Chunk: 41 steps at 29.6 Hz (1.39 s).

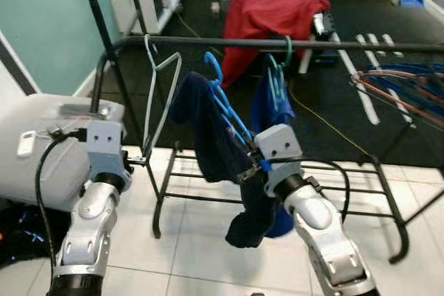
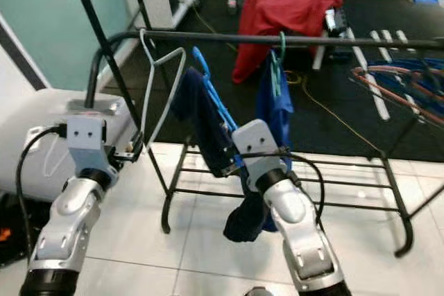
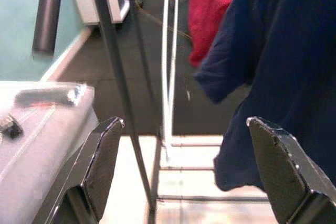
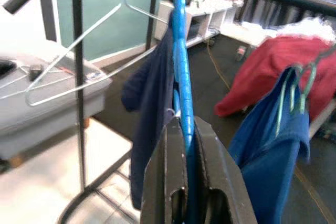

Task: Hang hanger

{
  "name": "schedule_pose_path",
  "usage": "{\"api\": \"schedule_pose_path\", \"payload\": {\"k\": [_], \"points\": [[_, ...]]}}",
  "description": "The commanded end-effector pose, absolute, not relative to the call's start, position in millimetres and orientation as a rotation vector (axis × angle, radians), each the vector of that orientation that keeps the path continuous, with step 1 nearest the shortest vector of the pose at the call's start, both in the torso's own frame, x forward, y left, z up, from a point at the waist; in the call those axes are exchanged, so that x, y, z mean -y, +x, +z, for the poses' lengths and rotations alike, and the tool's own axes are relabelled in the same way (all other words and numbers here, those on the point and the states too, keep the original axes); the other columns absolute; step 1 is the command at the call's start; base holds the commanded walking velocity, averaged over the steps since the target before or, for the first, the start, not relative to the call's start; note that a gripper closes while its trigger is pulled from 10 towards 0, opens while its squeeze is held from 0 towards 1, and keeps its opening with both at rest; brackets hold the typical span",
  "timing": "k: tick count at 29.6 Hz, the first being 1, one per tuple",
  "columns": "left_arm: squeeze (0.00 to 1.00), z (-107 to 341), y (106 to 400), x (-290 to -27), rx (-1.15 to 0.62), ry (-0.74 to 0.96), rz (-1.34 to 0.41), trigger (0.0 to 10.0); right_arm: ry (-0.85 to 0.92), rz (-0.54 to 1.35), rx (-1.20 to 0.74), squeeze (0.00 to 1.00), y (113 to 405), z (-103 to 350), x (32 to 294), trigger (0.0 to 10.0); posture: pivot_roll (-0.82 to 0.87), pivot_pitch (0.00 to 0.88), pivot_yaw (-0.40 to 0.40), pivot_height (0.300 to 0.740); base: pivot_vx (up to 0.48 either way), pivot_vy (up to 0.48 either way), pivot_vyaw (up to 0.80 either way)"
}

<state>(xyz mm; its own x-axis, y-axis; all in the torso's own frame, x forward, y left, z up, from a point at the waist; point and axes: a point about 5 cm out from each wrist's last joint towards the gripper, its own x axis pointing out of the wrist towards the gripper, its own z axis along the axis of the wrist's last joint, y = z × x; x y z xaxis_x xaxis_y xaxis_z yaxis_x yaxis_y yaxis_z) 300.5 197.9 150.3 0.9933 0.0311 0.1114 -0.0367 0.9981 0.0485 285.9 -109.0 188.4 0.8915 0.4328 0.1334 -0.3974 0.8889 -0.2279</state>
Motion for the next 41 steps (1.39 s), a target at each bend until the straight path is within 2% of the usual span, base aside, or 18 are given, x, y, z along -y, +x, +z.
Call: {"api": "schedule_pose_path", "payload": {"k": [1,5,7,11,14,20,22,24,26,27,29,33,34,35,37,38,41], "points": [[0.0,148,299,-203,0.094,0.035,0.044,10.0,-0.122,0.5,0.242,0.0,286,210,109,0.0,-0.15,0.118,0.017,0.74,-0.33,0.0,0.0],[0.0,151,302,-206,0.099,0.016,0.048,10.0,-0.068,0.618,0.256,0.0,288,229,115,0.0,-0.15,0.115,0.019,0.74,-0.33,0.0,0.0],[0.0,156,305,-209,0.112,-0.016,0.054,10.0,-0.047,0.76,0.262,0.0,286,244,122,0.0,-0.15,0.115,0.02,0.74,-0.326,0.0,0.0],[0.0,159,307,-211,0.12,-0.024,0.053,10.0,-0.035,0.82,0.262,0.0,284,249,126,0.0,-0.15,0.112,0.018,0.74,-0.328,0.0,0.0],[0.0,172,310,-216,0.162,-0.066,0.04,10.0,0.034,1.036,0.228,0.0,272,258,143,0.0,-0.14,0.109,0.017,0.74,-0.214,0.0,0.0],[0.0,181,309,-221,0.194,-0.094,0.021,10.0,0.052,1.15,0.167,0.0,265,260,166,0.0,-0.13,0.11,0.018,0.74,0.0,0.0,0.0],[0.0,181,309,-221,0.194,-0.094,0.021,10.0,0.052,1.15,0.167,0.0,265,260,166,0.0,-0.13,0.11,0.018,0.74,0.0,0.0,0.0],[0.0,183,308,-224,0.203,-0.121,0.016,10.0,0.057,1.176,0.152,0.0,263,262,174,0.0,-0.13,0.108,0.018,0.74,0.0,0.0,0.0],[0.0,193,306,-232,0.259,-0.239,-0.011,10.0,0.106,1.235,0.142,0.0,256,271,194,0.0,-0.13,0.104,0.02,0.74,0.0,0.0,0.0],[0.0,193,306,-232,0.259,-0.239,-0.011,10.0,0.106,1.235,0.142,0.0,256,271,194,0.0,-0.13,0.104,0.02,0.74,0.0,0.0,0.0],[0.0,204,301,-238,0.332,-0.309,-0.096,10.0,0.133,1.235,0.154,0.0,256,279,209,0.0,-0.13,0.104,0.02,0.74,0.0,0.0,0.0],[0.0,213,292,-246,0.389,-0.388,-0.219,10.0,0.138,1.226,0.164,0.0,256,285,218,0.0,-0.13,0.099,0.022,0.74,0.0,0.0,0.0],[0.0,219,285,-249,0.411,-0.42,-0.321,10.0,0.142,1.227,0.172,0.0,256,288,222,0.0,-0.12,0.093,0.022,0.74,0.0,0.0,0.0],[0.0,225,274,-250,0.432,-0.423,-0.454,10.0,0.141,1.233,0.182,0.0,256,291,224,0.0,-0.12,0.09,0.024,0.74,0.0,0.0,0.0],[0.0,225,274,-250,0.432,-0.423,-0.454,10.0,0.141,1.233,0.182,0.0,256,291,224,0.0,-0.12,0.09,0.024,0.74,0.0,0.0,0.0],[0.0,229,267,-250,0.44,-0.418,-0.542,10.0,0.141,1.241,0.188,0.0,256,293,225,0.0,-0.12,0.09,0.024,0.74,0.0,0.0,0.0],[0.0,233,259,-249,0.431,-0.336,-0.635,10.0,0.162,1.295,0.209,0.0,253,299,221,0.0,-0.12,0.087,0.026,0.74,0.0,0.0,0.0]]}}
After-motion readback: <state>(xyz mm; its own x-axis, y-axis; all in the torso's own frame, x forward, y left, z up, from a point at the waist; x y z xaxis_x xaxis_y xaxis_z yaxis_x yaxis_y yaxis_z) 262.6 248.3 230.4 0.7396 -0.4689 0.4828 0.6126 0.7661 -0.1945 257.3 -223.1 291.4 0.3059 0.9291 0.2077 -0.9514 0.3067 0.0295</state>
